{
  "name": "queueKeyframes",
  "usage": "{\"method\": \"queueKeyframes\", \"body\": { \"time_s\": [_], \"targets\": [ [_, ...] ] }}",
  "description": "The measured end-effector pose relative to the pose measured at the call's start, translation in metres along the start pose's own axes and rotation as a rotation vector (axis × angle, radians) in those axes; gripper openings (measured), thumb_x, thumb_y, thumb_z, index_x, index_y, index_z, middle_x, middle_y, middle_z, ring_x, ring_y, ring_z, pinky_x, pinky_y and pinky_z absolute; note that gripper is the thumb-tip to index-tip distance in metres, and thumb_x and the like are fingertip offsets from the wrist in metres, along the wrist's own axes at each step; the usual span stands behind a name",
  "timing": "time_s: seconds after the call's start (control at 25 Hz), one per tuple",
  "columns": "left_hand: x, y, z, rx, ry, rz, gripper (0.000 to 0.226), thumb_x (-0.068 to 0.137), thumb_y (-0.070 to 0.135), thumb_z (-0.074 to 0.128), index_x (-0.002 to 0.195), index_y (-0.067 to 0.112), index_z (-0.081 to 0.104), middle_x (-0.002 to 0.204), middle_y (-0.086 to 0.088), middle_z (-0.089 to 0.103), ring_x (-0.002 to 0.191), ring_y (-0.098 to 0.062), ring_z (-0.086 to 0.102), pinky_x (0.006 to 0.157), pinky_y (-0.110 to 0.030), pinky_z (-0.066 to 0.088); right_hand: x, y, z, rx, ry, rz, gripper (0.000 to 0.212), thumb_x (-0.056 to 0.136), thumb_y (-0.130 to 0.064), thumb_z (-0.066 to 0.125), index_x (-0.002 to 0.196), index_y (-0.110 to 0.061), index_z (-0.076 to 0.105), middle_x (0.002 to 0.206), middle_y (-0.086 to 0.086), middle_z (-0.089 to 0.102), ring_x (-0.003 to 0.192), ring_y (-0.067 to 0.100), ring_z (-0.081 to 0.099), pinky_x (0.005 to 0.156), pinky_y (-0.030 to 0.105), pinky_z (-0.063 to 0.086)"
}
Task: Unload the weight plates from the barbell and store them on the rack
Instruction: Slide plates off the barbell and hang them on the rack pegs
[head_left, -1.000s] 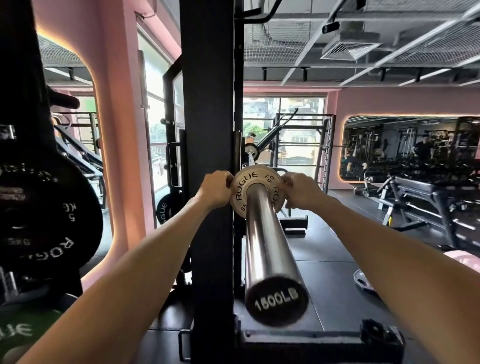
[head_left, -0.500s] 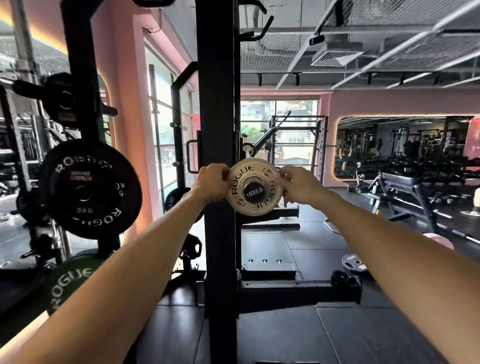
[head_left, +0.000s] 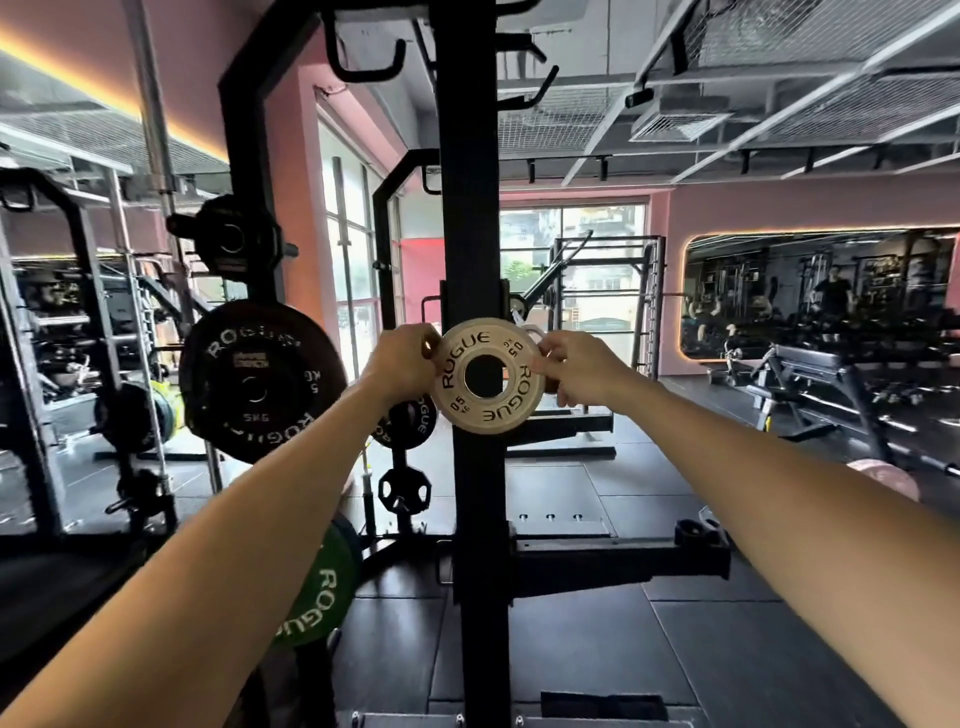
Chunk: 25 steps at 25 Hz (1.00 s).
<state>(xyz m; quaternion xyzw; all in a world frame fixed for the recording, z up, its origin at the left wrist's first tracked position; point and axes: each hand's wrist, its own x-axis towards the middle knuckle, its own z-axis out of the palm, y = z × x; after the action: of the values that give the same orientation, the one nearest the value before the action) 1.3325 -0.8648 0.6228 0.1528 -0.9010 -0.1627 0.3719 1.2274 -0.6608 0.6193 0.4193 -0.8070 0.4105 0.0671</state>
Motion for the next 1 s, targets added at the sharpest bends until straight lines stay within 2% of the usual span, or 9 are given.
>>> {"method": "queueKeyframes", "body": {
  "time_s": [0.12,0.2,0.32,0.44,0.52,0.6,0.76,0.88,1.0],
  "targets": [
    [-0.015,-0.029,-0.043,0.033,0.007,-0.009,0.018,0.087,0.008,0.061,0.104,0.009,0.067,0.105,-0.014,0.069,0.093,-0.027,0.061,0.079,-0.032,0.048,0.0,-0.039,0.029,0.063,-0.025,-0.009,0.015,0.094,-0.021,0.058,0.101,-0.008,0.056,0.095,0.013,0.066,0.046,0.022,0.056,0.047,0.03,0.045],
    [-0.025,-0.054,-0.073,0.056,0.018,-0.017,0.019,0.086,0.009,0.061,0.105,0.008,0.067,0.107,-0.015,0.068,0.101,-0.031,0.061,0.083,-0.031,0.046,0.001,-0.068,0.055,0.054,-0.035,-0.028,0.012,0.095,-0.023,0.057,0.099,-0.012,0.055,0.097,0.008,0.066,0.047,0.021,0.058,0.046,0.027,0.045],
    [-0.039,-0.104,-0.123,0.085,0.023,-0.018,0.024,0.085,0.007,0.06,0.107,0.009,0.068,0.109,-0.015,0.069,0.105,-0.031,0.06,0.086,-0.029,0.042,0.005,-0.116,0.105,0.028,-0.012,-0.074,0.013,0.094,-0.025,0.057,0.101,-0.014,0.057,0.107,0.007,0.067,0.063,0.016,0.063,0.051,0.021,0.045],
    [-0.052,-0.157,-0.17,0.098,0.008,0.001,0.026,0.082,0.004,0.058,0.106,0.007,0.068,0.108,-0.015,0.069,0.105,-0.031,0.06,0.085,-0.031,0.043,0.009,-0.163,0.157,0.075,-0.015,-0.058,0.017,0.094,-0.023,0.058,0.105,-0.01,0.058,0.11,0.009,0.066,0.041,0.0,0.058,0.04,0.019,0.045],
    [-0.059,-0.186,-0.191,0.094,0.016,0.022,0.022,0.083,0.006,0.059,0.103,0.005,0.068,0.105,-0.014,0.069,0.102,-0.03,0.061,0.08,-0.028,0.04,0.012,-0.188,0.182,0.097,-0.015,-0.044,0.019,0.094,-0.021,0.059,0.108,-0.008,0.057,0.111,0.011,0.065,0.036,0.0,0.055,0.039,0.02,0.045],
    [-0.065,-0.217,-0.216,0.076,0.011,0.045,0.019,0.085,0.009,0.061,0.103,0.007,0.068,0.106,-0.012,0.069,0.102,-0.029,0.061,0.079,-0.027,0.039,0.015,-0.216,0.208,0.093,-0.018,-0.031,0.023,0.093,-0.022,0.059,0.111,-0.007,0.057,0.112,0.01,0.065,0.04,0.003,0.058,0.04,0.021,0.045],
    [-0.058,-0.269,-0.251,0.097,-0.006,0.066,0.019,0.084,0.008,0.061,0.101,0.003,0.067,0.102,-0.015,0.069,0.097,-0.032,0.061,0.081,-0.035,0.046,0.027,-0.26,0.249,0.091,-0.044,-0.014,0.028,0.093,-0.023,0.059,0.115,-0.006,0.057,0.11,0.009,0.066,0.051,0.019,0.063,0.049,0.03,0.053],
    [-0.047,-0.301,-0.262,0.102,-0.01,0.074,0.019,0.082,0.007,0.061,0.1,0.005,0.066,0.102,-0.014,0.068,0.097,-0.031,0.06,0.076,-0.03,0.041,0.043,-0.276,0.274,0.089,-0.045,-0.018,0.028,0.094,-0.021,0.059,0.115,-0.003,0.056,0.105,0.009,0.065,0.048,0.02,0.061,0.048,0.03,0.052],
    [-0.032,-0.341,-0.263,0.085,-0.007,0.047,0.019,0.083,0.009,0.063,0.101,0.007,0.067,0.102,-0.011,0.068,0.097,-0.028,0.059,0.075,-0.027,0.039,0.068,-0.284,0.305,0.06,-0.071,-0.029,0.023,0.094,-0.022,0.058,0.11,-0.005,0.056,0.1,0.007,0.065,0.052,0.022,0.062,0.055,0.036,0.054]
  ]
}}
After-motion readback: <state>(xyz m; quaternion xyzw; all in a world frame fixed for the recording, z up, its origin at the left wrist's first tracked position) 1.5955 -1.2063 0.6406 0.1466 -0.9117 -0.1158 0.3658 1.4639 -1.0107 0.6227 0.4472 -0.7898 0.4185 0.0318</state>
